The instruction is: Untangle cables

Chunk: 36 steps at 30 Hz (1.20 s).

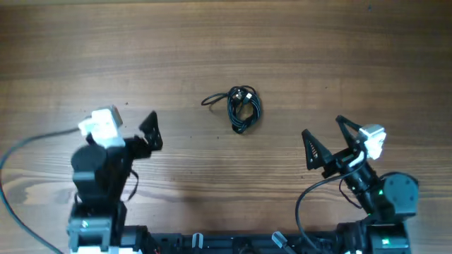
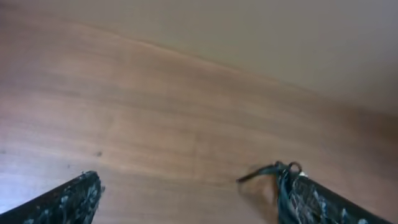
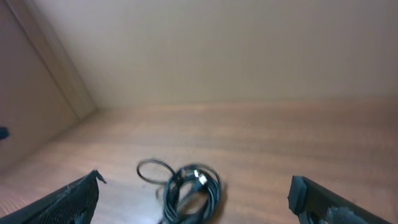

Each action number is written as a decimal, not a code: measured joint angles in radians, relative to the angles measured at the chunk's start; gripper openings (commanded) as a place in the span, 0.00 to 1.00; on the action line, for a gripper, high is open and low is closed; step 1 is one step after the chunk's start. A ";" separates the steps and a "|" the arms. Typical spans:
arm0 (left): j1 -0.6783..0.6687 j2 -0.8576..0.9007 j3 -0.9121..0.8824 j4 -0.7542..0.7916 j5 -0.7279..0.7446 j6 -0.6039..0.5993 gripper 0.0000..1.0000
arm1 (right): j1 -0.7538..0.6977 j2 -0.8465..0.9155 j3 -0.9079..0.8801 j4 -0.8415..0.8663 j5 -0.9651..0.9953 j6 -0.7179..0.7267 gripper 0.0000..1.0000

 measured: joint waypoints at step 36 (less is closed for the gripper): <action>-0.209 1.319 1.162 -0.653 0.262 -0.031 0.95 | 0.000 0.974 0.888 -0.740 0.090 0.034 0.97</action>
